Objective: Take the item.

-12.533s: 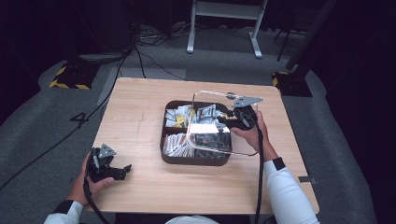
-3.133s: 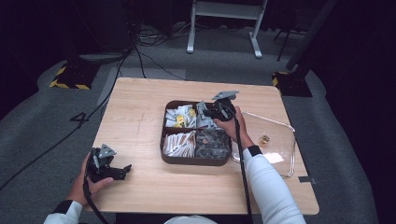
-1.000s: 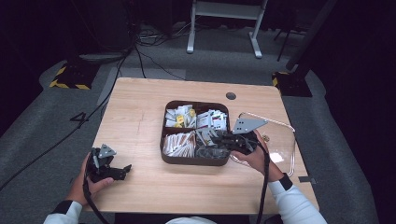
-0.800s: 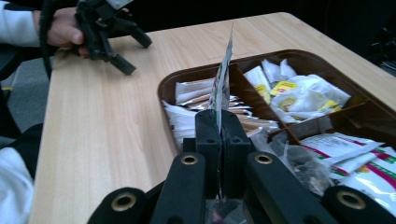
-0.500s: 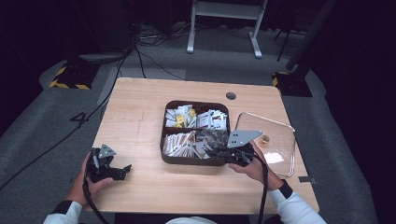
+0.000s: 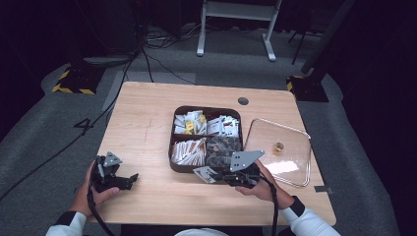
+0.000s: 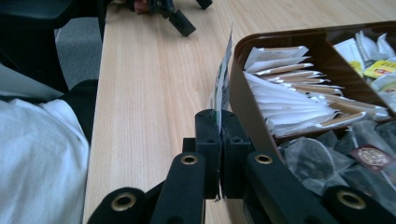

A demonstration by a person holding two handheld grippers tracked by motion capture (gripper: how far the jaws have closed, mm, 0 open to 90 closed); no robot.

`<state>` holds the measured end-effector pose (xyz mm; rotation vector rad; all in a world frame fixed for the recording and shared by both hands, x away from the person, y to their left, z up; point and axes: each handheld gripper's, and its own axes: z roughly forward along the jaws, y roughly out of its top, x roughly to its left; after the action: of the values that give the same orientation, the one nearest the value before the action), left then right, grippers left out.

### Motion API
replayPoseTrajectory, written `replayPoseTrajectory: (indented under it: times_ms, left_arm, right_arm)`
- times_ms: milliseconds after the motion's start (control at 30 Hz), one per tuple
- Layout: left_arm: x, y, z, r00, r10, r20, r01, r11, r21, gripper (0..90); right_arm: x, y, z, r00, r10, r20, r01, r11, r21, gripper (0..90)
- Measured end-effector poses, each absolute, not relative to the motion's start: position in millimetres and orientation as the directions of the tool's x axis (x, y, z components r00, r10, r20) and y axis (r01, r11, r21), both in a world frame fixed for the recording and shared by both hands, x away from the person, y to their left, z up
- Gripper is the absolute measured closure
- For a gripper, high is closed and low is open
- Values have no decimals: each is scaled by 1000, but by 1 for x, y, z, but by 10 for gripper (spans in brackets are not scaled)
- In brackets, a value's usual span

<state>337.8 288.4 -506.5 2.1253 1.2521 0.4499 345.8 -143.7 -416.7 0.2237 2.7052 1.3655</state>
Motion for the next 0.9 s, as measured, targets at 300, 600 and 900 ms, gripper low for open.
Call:
replayPoseTrajectory:
  times_ms: [300, 600, 900]
  left_arm:
    - [338, 289, -507, 493, 870, -22, 658, -356, 663, 4]
    - [338, 289, -507, 493, 870, -23, 659, -356, 663, 4]
    - [337, 289, -507, 492, 870, -22, 659, -355, 664, 4]
  right_arm:
    - [342, -134, -432, -989, 147, -21, 77, 627, 775, 890]
    - [341, -129, -442, -992, 126, -8, 76, 649, 757, 889]
    - [340, -127, -448, -993, 116, 14, 88, 655, 751, 888]
